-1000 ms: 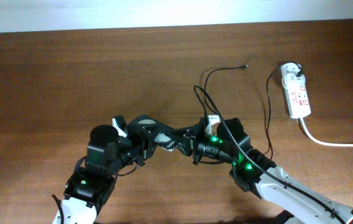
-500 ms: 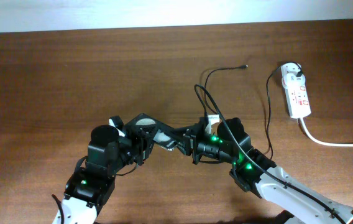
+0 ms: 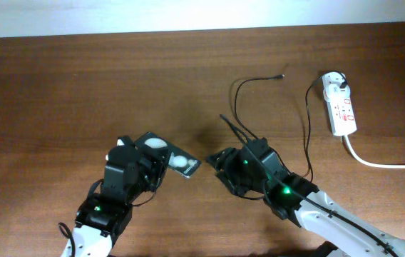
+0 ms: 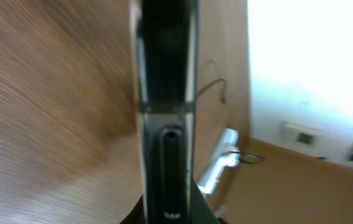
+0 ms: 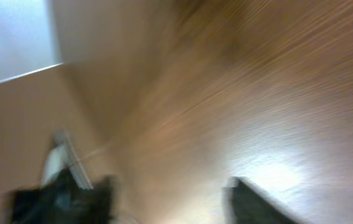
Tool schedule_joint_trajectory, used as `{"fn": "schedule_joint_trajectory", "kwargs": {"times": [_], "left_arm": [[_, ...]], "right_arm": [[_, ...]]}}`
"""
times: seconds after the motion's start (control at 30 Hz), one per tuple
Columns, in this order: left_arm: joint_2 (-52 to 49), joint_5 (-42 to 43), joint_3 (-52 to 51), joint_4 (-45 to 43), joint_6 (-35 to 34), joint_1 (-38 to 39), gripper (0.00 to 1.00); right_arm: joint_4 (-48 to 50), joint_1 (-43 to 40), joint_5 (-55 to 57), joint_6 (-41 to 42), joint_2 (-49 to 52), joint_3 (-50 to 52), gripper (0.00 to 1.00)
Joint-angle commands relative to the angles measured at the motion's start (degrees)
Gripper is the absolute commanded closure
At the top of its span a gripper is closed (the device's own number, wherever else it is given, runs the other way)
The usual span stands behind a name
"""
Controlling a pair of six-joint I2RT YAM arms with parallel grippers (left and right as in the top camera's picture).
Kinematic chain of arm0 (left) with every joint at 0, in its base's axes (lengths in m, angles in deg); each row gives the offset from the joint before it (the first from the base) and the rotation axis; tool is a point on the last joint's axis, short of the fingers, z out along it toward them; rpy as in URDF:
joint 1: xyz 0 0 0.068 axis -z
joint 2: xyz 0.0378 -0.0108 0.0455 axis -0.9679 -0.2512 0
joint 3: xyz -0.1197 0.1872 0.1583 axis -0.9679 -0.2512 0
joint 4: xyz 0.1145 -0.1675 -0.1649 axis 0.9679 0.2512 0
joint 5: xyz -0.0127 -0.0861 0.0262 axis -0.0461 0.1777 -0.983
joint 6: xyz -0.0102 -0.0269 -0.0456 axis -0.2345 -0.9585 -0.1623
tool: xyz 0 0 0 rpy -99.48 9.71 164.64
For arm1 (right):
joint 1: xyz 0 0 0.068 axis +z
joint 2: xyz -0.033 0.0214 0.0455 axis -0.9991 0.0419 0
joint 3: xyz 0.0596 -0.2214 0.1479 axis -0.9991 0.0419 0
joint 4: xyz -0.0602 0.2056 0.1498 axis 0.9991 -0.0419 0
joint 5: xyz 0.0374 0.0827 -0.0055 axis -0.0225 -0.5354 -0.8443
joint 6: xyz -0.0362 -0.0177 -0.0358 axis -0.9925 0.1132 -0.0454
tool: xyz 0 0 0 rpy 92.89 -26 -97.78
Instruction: Plug charger to phone and switch on socket
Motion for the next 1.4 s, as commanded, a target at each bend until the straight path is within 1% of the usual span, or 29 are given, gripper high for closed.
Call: {"fn": "schedule_joint_trajectory", "kwargs": {"times": [0.0,0.03,0.07,0.1,0.13,0.2,0.3,0.33,0.37,0.4,0.43,0.47,0.6,0.7,0.77,0.8,0.83,0.87,0.9,0.93,0.97,1.0,1.1,1.17,1.2,1.23,1.3,1.33,1.37], "left_arm": [[0.4,-2.0,1.2,3.0,15.0,-0.3,1.0],[-0.4,-1.9,1.2,3.7,17.2,-0.3,1.0],[-1.2,-1.9,1.2,3.7,18.6,-0.3,1.0],[-2.8,-2.1,1.2,3.2,20.0,-0.3,1.0],[-4.8,-2.4,1.2,1.6,21.7,-0.3,1.0],[-9.0,-1.9,1.2,-1.4,22.0,-0.3,1.0],[-14.8,-1.8,1.2,-5.0,23.0,-0.3,1.0],[-17.3,-1.3,1.2,-7.4,23.1,-0.3,1.0],[-18.3,-1.0,1.2,-8.6,23.1,-0.2,1.0],[-20.3,-0.5,1.2,-10.4,23.1,-0.2,1.0],[-21.1,-0.6,1.2,-11.0,23.1,-0.2,1.0],[-21.8,-0.6,1.2,-11.8,23.1,-0.2,1.0],[-22.1,-1.1,1.2,-12.2,23.1,-0.2,1.0],[-22.1,-1.8,1.2,-12.2,23.0,-0.2,1.0],[-22.1,-3.4,1.2,-12.2,23.0,-0.2,1.0],[-22.1,-3.4,1.2,-12.2,23.0,-0.2,1.0],[-22.1,-3.5,1.2,-12.2,23.0,-0.2,1.0],[-22.1,-4.1,1.2,-12.2,23.0,-0.2,1.0],[-22.1,-4.5,1.2,-12.2,23.0,-0.2,1.0],[-22.1,-4.5,1.2,-12.2,23.0,-0.2,1.0],[-22.1,-4.5,1.2,-12.2,23.0,-0.2,1.0],[-22.1,-4.5,1.2,-12.2,23.0,-0.2,1.0],[-22.1,-4.1,1.3,-12.1,23.0,-0.2,1.0],[-22.1,-3.3,1.2,-12.0,23.0,-0.2,1.0],[-22.1,-2.7,1.2,-11.9,23.0,-0.2,1.0],[-22.1,-2.7,1.2,-11.7,23.0,-0.2,1.0],[-22.1,-2.7,1.2,-11.6,23.0,-0.2,1.0],[-22.1,-2.7,1.2,-11.5,23.0,-0.2,1.0],[-22.1,-2.7,1.2,-11.5,23.0,-0.2,1.0]], "right_arm": [[-5.4,0.4,15.6,-15.0,0.4,0.6,0.01],[-7.0,0.3,19.6,-15.1,0.7,0.6,0.01],[-7.6,0.3,23.5,-17.7,1.2,0.6,0.01],[-6.5,0.2,27.7,-24.2,1.7,0.4,0.01],[-6.6,-0.4,27.8,-27.1,1.6,-0.7,0.01],[-9.6,-2.4,27.9,-30.7,1.7,-5.5,0.01],[-16.4,-9.7,28.1,-34.9,3.9,-16.4,0.01],[-17.7,-12.9,28.1,-37.4,6.5,-21.0,0.0],[-18.2,-14.7,27.9,-38.8,8.7,-23.9,0.03],[-18.6,-16.8,27.6,-39.6,12.8,-28.0,0.13],[-18.6,-18.2,27.4,-39.7,17.0,-31.3,0.21],[-18.6,-19.2,26.9,-39.6,22.6,-35.1,0.24],[-14.6,-19.5,21.3,-39.6,41.6,-46.2,0.24],[-7.7,-19.5,20.7,-38.6,50.0,-49.6,0.24],[-4.0,-19.5,20.8,-35.2,52.7,-49.6,0.31],[-3.0,-19.5,20.6,-35.3,53.2,-49.6,0.39],[-2.7,-19.5,20.5,-35.3,53.7,-49.6,0.5],[-3.3,-19.4,20.2,-35.6,53.8,-49.6,0.67],[-3.8,-19.4,19.3,-36.7,53.8,-49.6,0.73],[-3.9,-19.4,15.3,-40.2,53.7,-49.6,0.81],[-4.9,-19.4,11.4,-42.1,53.6,-49.6,0.86],[-8.7,-19.4,6.9,-44.6,52.8,-49.6,0.94],[-22.9,-19.4,6.8,-47.1,50.4,-49.6,0.95],[-36.8,-19.4,7.0,-47.7,49.3,-49.6,0.95],[-45.3,-19.4,7.9,-50.2,49.3,-49.6,0.95],[-48.9,-19.4,10.4,-50.2,49.3,-49.6,0.94],[-51.2,-19.5,16.0,-50.2,49.3,-49.6,0.67],[-50.6,-19.5,18.0,-50.2,49.3,-49.6,0.59],[-49.1,-19.5,21.8,-50.2,49.3,-49.7,0.42]]}}
